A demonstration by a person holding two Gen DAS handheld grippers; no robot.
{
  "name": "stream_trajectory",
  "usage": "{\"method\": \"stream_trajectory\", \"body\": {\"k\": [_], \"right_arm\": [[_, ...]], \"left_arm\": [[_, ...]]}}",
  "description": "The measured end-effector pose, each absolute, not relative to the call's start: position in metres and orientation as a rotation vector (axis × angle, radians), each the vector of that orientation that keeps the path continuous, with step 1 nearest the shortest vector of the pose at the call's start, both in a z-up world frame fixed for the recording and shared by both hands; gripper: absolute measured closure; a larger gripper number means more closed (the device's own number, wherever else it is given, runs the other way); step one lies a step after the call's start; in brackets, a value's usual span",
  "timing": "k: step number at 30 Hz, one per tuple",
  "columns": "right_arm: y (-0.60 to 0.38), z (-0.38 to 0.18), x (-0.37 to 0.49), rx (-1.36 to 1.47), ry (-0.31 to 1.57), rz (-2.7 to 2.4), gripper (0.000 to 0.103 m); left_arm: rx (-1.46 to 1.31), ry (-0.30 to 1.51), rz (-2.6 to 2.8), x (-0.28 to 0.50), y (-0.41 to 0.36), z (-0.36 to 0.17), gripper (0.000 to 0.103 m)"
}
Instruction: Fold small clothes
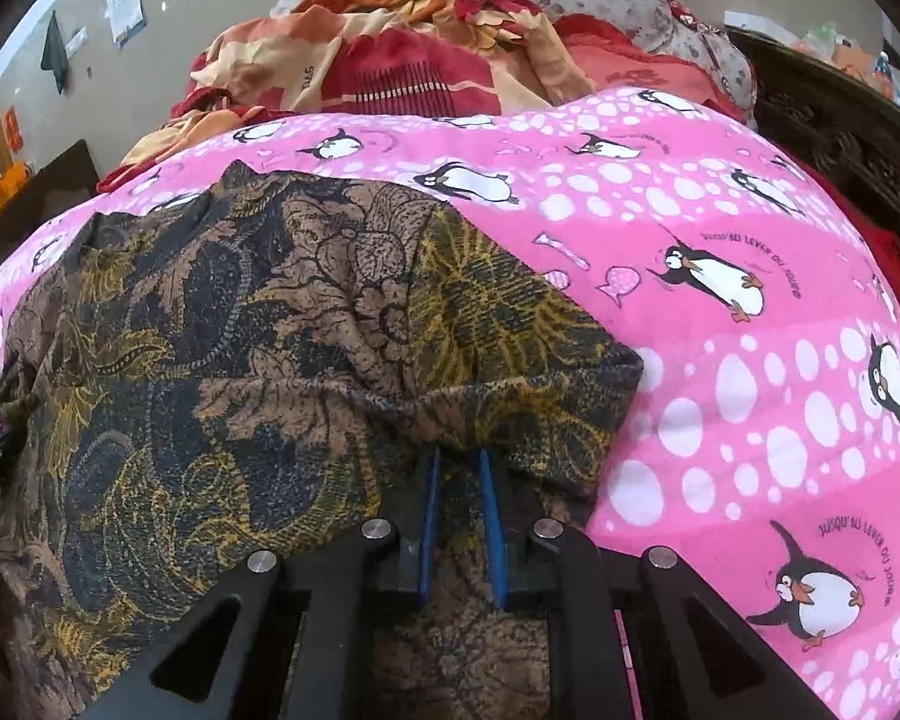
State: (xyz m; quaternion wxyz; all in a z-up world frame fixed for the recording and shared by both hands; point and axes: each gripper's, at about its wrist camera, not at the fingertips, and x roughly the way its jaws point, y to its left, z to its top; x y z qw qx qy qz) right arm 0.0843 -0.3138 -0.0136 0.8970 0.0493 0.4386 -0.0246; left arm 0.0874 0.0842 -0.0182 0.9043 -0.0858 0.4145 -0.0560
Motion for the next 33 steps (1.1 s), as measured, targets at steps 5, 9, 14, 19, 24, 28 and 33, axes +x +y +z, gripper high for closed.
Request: {"method": "stream_trajectory", "body": {"k": [5, 9, 14, 19, 24, 28, 33], "right_arm": [[-0.3, 0.026, 0.056, 0.114, 0.857, -0.013, 0.09], [-0.283, 0.021, 0.012, 0.06, 0.874, 0.031, 0.087], [-0.284, 0.004, 0.0, 0.064, 0.941, 0.021, 0.087], [-0.288, 0.06, -0.059, 0.001, 0.867, 0.101, 0.084], [-0.309, 0.073, -0.158, -0.016, 0.872, 0.214, 0.054], [-0.317, 0.037, -0.218, 0.006, 0.961, 0.258, 0.054], [-0.341, 0.002, -0.259, 0.179, 0.967, 0.215, 0.054]], "left_arm": [[-0.183, 0.878, -0.137, 0.063, 0.087, 0.008, 0.095], [-0.194, 0.888, -0.194, 0.022, 0.083, 0.014, 0.093], [-0.055, 0.994, -0.232, 0.021, 0.07, 0.0, 0.087], [-0.027, 0.949, -0.331, -0.011, 0.112, 0.049, 0.086], [0.018, 0.942, -0.362, -0.079, 0.185, 0.061, 0.041], [0.013, 1.073, -0.387, -0.138, 0.214, 0.038, 0.041], [-0.02, 1.214, -0.5, -0.205, 0.206, 0.013, 0.041]]}}
